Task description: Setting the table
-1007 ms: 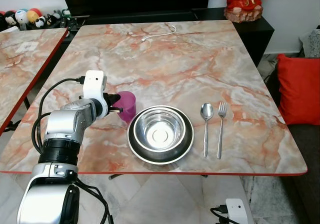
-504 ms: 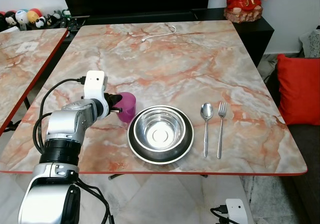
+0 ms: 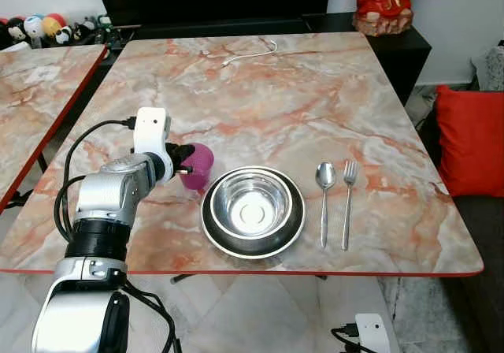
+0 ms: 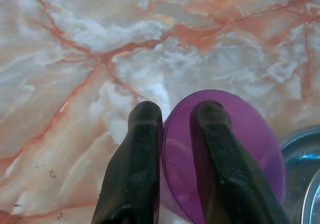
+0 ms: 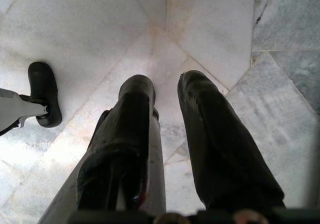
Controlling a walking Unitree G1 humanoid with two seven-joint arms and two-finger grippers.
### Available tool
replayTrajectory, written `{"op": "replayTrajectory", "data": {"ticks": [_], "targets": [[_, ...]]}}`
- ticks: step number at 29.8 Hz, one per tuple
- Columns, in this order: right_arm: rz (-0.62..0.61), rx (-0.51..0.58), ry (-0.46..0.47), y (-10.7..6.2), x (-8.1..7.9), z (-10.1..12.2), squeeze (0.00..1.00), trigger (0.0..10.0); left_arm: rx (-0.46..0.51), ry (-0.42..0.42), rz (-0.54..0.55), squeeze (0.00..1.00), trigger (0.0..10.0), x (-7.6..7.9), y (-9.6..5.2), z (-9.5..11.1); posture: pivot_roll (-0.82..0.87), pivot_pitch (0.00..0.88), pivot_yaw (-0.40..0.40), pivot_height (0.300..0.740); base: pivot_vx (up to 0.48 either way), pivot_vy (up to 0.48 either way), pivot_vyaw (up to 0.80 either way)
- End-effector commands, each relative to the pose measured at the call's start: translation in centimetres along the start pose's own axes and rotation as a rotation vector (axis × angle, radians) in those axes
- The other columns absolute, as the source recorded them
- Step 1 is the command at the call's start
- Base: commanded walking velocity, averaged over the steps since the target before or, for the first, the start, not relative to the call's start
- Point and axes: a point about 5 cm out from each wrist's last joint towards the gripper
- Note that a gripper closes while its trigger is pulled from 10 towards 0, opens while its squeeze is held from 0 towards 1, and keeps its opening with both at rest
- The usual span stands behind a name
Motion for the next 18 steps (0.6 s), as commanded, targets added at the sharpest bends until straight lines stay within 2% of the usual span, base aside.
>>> {"op": "replayTrajectory", "data": {"ticks": [1,6,12,18], "targets": [[0.007,-0.021,-0.009,-0.1,-0.2,-0.5,0.0,10.0,0.049,0.019,0.005,0.0,10.0,0.0,-0.4,1.0,-0.02,0.08,0.04,0.74,0.0,0.0,0.0],[0.007,-0.022,-0.011,-0.1,-0.2,-0.5,0.0,10.0,0.015,0.018,0.003,0.0,10.0,0.0,-0.2,0.3,-0.03,0.083,0.042,0.74,0.0,0.0,0.0],[0.006,-0.025,-0.013,-0.1,-0.2,-0.5,0.0,10.0,-0.023,-0.045,0.017,0.0,10.0,-0.4,0.0,-0.8,-0.03,0.086,0.041,0.74,0.0,0.0,0.0],[0.006,-0.027,-0.015,-0.1,-0.1,-0.6,0.0,10.0,-0.026,-0.068,0.031,0.0,10.0,-0.8,0.0,-1.0,-0.03,0.089,0.039,0.74,0.0,0.0,0.0]]}}
Point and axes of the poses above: a point about 5 cm out from each wrist's last joint towards the gripper, its own y axis pointing out of the wrist towards the gripper, its own z axis along the axis of the wrist's last joint, x = y × z, and after that the axes turned 9 degrees about -y, right-handed
